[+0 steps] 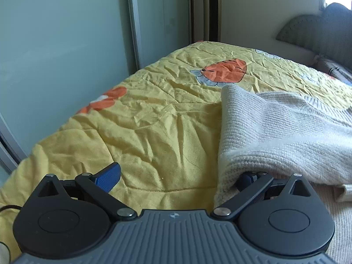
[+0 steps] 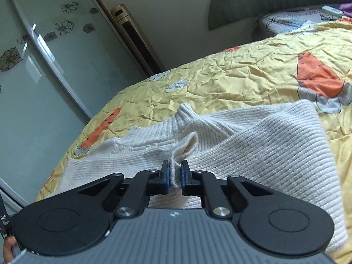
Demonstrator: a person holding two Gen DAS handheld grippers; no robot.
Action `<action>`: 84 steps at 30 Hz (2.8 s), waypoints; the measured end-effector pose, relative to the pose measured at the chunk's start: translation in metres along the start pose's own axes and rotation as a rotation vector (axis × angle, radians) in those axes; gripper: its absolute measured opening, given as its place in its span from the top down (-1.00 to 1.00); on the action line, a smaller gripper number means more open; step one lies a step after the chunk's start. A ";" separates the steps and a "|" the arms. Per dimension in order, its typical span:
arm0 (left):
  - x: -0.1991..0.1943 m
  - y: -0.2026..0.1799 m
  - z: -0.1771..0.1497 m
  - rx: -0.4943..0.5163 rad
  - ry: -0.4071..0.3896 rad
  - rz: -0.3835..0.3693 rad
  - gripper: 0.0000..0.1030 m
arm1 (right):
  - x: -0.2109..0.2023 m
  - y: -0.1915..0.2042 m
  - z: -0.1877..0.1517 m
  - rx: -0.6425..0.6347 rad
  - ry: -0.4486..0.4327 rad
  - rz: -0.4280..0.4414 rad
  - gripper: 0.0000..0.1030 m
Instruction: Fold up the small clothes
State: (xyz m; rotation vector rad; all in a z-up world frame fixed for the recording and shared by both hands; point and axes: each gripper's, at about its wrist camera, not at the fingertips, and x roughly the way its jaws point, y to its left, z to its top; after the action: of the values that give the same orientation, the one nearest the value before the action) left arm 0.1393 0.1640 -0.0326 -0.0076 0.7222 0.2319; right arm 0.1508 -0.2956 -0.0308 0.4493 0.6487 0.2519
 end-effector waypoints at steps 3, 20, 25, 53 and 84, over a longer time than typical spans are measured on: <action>-0.008 -0.006 -0.001 0.043 -0.012 0.019 -1.00 | -0.003 0.006 0.000 -0.077 0.014 -0.064 0.73; -0.075 -0.019 -0.027 0.264 -0.169 0.167 -1.00 | -0.005 0.027 -0.017 -0.217 0.009 -0.267 -0.01; -0.093 -0.028 -0.039 0.331 -0.186 0.167 -1.00 | -0.012 0.058 -0.040 -0.408 0.081 -0.179 -0.70; -0.137 -0.033 -0.123 0.486 -0.232 0.168 -1.00 | -0.160 0.024 -0.149 -0.413 0.065 -0.349 -1.00; -0.171 0.028 -0.132 0.364 -0.024 -0.186 -1.00 | -0.243 0.004 -0.169 -0.134 -0.067 -0.102 -0.99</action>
State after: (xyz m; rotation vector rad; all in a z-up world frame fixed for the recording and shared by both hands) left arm -0.0771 0.1444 -0.0172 0.2735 0.7270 -0.0793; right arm -0.1436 -0.3253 -0.0203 0.2937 0.5830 0.1813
